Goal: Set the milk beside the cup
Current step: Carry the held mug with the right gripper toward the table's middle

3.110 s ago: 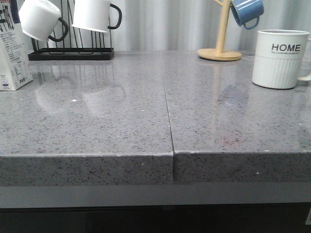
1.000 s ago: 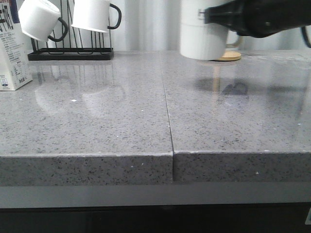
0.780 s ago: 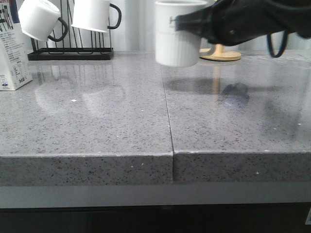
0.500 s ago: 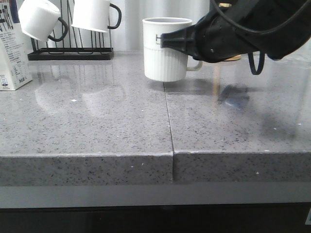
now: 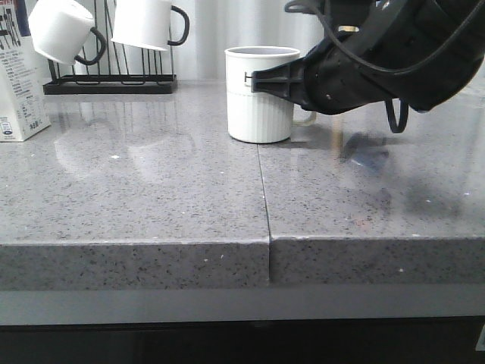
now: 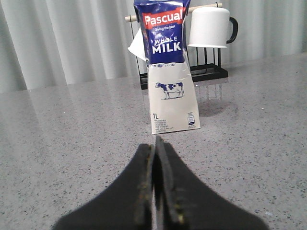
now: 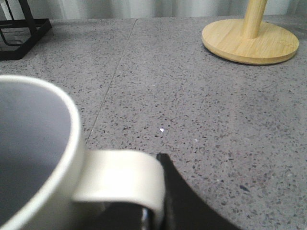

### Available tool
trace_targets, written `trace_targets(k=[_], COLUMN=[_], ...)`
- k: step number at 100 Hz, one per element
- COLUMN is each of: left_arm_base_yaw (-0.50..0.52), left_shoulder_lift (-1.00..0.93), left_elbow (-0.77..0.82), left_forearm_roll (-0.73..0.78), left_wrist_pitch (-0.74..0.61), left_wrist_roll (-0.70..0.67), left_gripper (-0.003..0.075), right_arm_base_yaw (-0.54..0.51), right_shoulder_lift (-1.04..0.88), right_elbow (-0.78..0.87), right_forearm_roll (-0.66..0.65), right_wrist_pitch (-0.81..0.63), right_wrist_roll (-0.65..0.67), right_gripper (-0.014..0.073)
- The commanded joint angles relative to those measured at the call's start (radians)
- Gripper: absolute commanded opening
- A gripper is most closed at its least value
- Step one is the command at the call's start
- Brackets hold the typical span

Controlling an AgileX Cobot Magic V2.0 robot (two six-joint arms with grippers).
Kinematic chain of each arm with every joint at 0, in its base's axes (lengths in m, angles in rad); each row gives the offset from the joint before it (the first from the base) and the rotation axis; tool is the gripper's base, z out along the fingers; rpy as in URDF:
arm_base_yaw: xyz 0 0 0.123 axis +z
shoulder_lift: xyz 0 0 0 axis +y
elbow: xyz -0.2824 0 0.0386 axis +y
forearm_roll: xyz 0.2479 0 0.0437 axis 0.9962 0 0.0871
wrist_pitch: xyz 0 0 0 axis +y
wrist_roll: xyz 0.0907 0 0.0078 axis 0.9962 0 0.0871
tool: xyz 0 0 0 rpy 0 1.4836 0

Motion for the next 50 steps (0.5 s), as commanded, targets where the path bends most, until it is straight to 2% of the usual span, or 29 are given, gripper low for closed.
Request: trace_targets(k=[1, 31, 38, 50], left_arm_base_yaw=[-0.007, -0.007, -0.007, -0.007], left_shoulder_lift=[-0.033, -0.033, -0.033, -0.033], left_elbow=[0.051, 0.051, 0.051, 0.051], left_forearm_roll=[-0.007, -0.007, -0.007, -0.007], left_wrist_pitch=[-0.076, -0.076, -0.076, -0.076], left_wrist_roll=[-0.008, -0.008, -0.008, -0.008], left_gripper=[-0.0021, -0.0021, -0.0021, -0.0021], right_arm_base_yaw=[0.0, 0.0, 0.0, 0.0], right_shoulder_lift=[-0.047, -0.049, -0.053, -0.073], right_elbow=[-0.032, -0.032, -0.031, -0.022], right_forearm_roll=[-0.028, -0.028, -0.028, -0.028], right_wrist_pitch=[-0.051, -0.062, -0.063, -0.061], right_wrist_roll=[-0.012, -0.012, -0.013, -0.015], right_gripper=[0.0004, 0.0321, 0.035, 0.0351])
